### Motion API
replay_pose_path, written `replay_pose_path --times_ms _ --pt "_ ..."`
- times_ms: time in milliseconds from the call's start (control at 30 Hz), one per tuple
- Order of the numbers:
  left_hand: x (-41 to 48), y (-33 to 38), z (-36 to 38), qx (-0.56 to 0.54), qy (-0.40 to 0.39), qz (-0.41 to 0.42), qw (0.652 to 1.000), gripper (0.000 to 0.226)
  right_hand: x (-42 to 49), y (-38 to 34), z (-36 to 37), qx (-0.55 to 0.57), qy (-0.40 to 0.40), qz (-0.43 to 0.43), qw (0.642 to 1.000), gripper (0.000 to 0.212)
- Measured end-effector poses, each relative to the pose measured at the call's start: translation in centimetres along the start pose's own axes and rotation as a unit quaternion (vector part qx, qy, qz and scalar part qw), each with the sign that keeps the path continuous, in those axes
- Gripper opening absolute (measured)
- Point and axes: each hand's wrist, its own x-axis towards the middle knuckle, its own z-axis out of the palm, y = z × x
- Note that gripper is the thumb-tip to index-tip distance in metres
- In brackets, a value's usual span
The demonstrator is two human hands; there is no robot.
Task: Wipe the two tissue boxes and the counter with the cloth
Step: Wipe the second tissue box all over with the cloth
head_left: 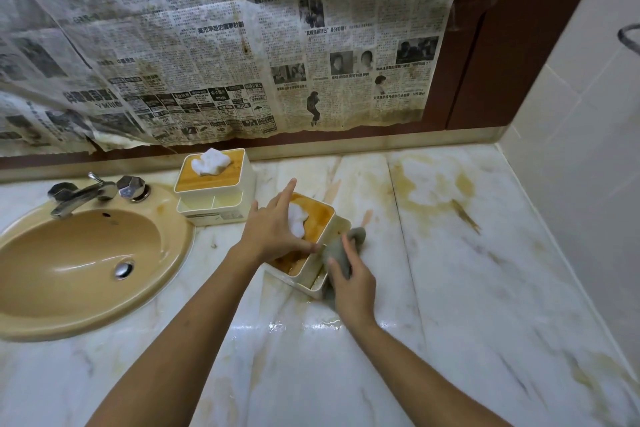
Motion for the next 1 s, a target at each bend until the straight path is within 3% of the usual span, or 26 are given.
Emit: replay_pose_path --times_ms 133,367,633,1000 --pt "0.2 -0.2 0.1 0.003 -0.004 -0.003 1.0 0.142 2.3 -0.9 -0.6 -0.008 0.022 0.002 1.0 0.054" --pt "0.2 -0.2 0.1 0.01 -0.008 -0.003 1.0 0.14 -3.3 0.6 1.1 0.0 0.011 0.019 1.0 0.058" --pt "0.4 -0.3 0.1 0.013 -0.011 0.007 1.0 0.137 5.8 -2.9 -2.2 -0.03 0.047 0.059 0.997 0.03" --pt "1.5 -0.2 -1.4 0.001 -0.091 0.128 0.988 0.138 3.4 -3.7 -7.8 0.057 0.06 0.09 0.993 0.025"
